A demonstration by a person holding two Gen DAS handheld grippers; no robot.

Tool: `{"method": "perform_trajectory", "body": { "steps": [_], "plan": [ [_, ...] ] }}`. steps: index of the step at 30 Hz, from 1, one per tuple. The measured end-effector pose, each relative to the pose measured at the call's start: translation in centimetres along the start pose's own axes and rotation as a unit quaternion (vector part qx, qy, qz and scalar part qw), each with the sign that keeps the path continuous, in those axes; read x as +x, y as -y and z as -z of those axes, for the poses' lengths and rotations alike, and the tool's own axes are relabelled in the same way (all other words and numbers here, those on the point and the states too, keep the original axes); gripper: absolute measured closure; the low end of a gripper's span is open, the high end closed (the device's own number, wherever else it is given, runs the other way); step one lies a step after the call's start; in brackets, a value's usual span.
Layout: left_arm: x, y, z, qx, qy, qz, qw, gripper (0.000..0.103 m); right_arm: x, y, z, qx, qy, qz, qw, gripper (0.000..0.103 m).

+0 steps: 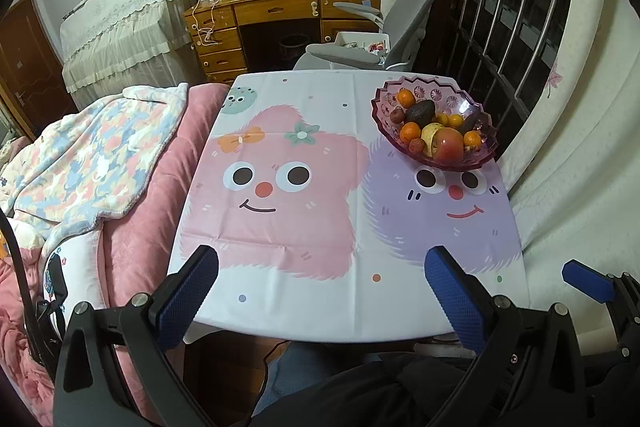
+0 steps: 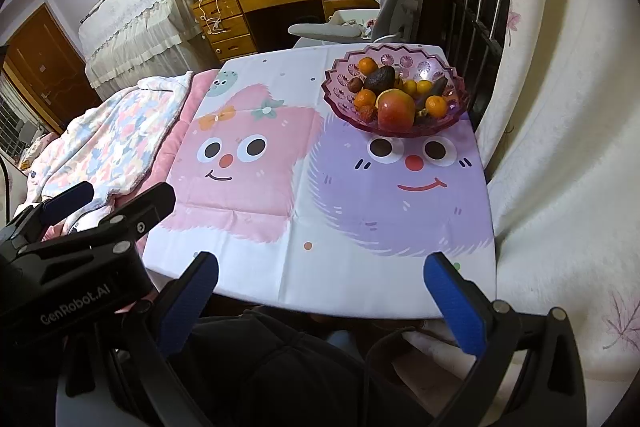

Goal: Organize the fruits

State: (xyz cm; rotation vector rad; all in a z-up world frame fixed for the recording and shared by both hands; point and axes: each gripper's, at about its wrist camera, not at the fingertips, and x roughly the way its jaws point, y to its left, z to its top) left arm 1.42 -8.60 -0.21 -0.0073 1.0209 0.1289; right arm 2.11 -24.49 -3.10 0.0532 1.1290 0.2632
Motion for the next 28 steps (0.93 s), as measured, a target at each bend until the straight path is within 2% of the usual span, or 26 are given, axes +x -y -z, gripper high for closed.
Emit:
{"method": "perform_trajectory", "body": {
  "steps": [28],
  "plan": [
    [-0.10,0.30,-0.36,-0.002,0.000,-0.001,1.0000,0.000,-0.10,-0.03,-0.13,0.000,0.001,0.001,1.000,0.000]
  ]
}}
